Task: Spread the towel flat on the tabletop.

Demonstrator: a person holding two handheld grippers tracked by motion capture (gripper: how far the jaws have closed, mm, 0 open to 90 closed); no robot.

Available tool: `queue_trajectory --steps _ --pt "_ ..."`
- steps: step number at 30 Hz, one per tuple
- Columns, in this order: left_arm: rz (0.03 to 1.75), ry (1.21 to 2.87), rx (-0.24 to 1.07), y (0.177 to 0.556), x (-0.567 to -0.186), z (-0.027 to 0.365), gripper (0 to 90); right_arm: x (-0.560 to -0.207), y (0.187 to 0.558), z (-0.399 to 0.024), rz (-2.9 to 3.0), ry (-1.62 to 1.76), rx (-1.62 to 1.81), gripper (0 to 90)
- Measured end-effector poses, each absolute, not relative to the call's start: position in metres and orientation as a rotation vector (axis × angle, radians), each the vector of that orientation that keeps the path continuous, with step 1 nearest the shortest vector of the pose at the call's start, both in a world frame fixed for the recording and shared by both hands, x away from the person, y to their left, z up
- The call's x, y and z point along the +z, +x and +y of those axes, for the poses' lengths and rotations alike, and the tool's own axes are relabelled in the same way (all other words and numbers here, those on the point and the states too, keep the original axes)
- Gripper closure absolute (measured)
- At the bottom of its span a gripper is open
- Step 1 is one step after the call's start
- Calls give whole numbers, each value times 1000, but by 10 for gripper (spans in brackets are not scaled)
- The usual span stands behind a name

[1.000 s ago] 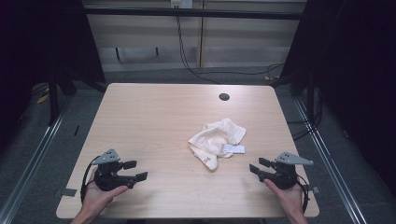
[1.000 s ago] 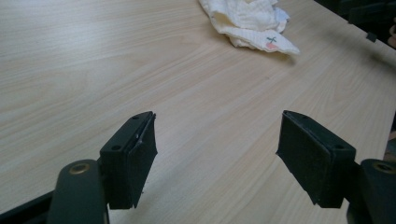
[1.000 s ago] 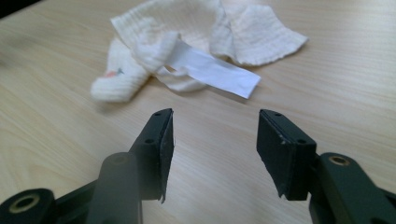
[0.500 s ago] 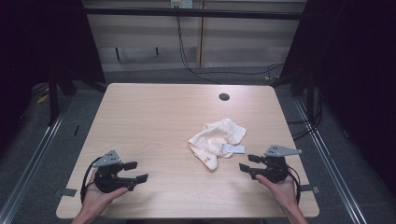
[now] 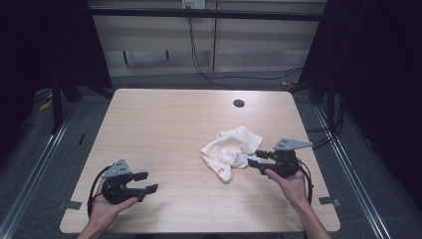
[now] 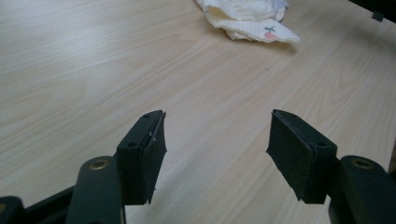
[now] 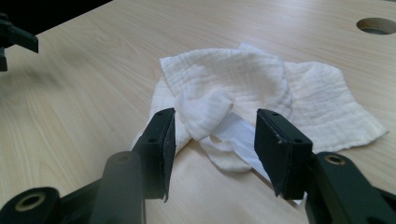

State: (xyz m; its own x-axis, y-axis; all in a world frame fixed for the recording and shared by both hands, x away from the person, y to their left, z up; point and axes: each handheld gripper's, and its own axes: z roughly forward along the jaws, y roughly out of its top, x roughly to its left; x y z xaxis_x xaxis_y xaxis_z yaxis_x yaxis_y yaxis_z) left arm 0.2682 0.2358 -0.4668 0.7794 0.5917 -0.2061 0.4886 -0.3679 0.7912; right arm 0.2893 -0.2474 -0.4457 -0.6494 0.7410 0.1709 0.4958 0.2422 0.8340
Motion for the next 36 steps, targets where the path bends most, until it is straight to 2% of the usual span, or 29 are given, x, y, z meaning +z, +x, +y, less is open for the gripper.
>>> queue_trajectory --steps 2,3,6,10,18,23,26,28,36 --pt "799 2029 129 268 -467 236 349 -446 297 -246 2254 1175 1369 488" --pt "800 2019 111 268 -467 236 343 -445 301 -245 2221 1182 1366 525" --pt "782 2027 109 267 -467 235 399 -445 308 -246 2212 1176 1382 552" --pt "778 2027 106 267 -467 233 404 -446 318 -245 2245 1161 1365 566" --pt "790 2033 107 270 -468 229 398 -453 335 -244 2290 1172 1339 525" --pt "785 2034 113 269 -468 229 389 -457 348 -245 2266 1197 1247 459" --pt "785 2040 117 269 -468 229 372 -461 357 -245 2274 1209 1252 459" --pt "800 2005 66 269 -468 228 370 -467 367 -243 2314 1224 1249 452" --pt "774 2023 88 267 -467 227 374 -475 384 -238 2356 1230 1221 436"
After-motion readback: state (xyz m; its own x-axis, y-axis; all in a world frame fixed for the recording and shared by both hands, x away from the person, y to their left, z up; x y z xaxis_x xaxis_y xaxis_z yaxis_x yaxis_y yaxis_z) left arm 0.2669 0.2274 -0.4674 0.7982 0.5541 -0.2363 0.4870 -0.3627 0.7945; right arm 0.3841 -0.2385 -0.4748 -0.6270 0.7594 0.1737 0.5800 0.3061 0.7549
